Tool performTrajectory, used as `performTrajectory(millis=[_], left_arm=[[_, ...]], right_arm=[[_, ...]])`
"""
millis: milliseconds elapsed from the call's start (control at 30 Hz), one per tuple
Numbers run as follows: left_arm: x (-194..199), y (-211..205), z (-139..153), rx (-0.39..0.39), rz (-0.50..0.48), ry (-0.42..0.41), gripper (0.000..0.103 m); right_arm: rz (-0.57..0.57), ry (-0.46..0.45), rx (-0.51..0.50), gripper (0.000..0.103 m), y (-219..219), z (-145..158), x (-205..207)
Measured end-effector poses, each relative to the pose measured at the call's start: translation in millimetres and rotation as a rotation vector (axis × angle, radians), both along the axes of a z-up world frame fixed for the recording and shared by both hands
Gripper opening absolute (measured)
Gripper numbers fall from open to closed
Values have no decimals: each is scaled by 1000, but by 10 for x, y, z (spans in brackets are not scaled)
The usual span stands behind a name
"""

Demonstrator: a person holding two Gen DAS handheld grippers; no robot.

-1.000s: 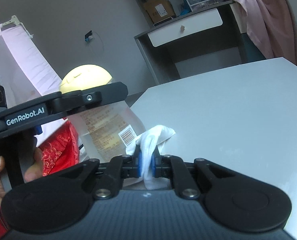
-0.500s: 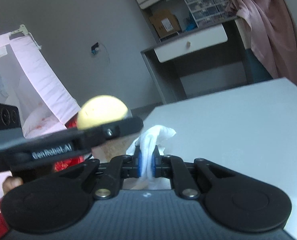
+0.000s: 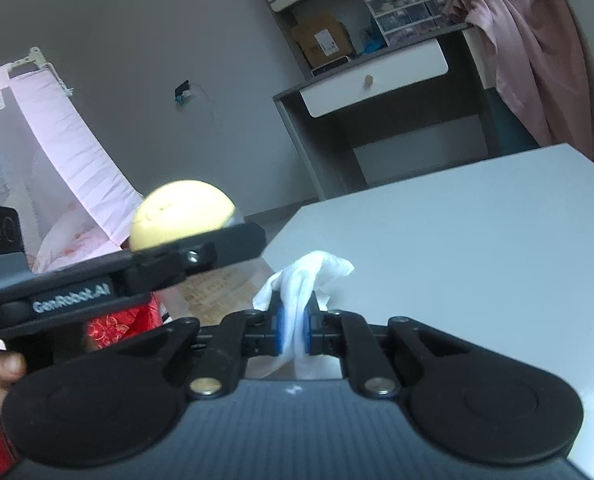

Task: Clean container
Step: 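Rub the cloth along the bottle's labelled side with the right gripper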

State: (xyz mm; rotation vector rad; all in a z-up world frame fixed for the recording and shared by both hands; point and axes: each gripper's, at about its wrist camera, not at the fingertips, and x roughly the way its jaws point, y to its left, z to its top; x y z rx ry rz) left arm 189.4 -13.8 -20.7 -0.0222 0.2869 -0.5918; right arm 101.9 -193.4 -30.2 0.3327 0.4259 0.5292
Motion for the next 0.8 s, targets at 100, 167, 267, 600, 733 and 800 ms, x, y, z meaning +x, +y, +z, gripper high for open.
performTrajectory(millis=[100,167,267,600,733,800], left_arm=[[-25,-58,9,-1,2,2,47],[-18,-59,8,-1,0,2,47],[-27,-69,7,2,-1,1,47],[-19,-85,4,5,-1,1,47],[-2,-99,-13,24,8,9,47],[7,-104,-18,32,13,10,47]], right_arm=[[-3,21,-3,10,9,-62,46],[-5,38,-10,10,21,-108,72],[-6,56,-22,9,44,-171,96],[-7,53,-14,10,41,-166,85],[-5,40,-5,10,36,-108,58],[0,25,-1,10,35,-54,36]])
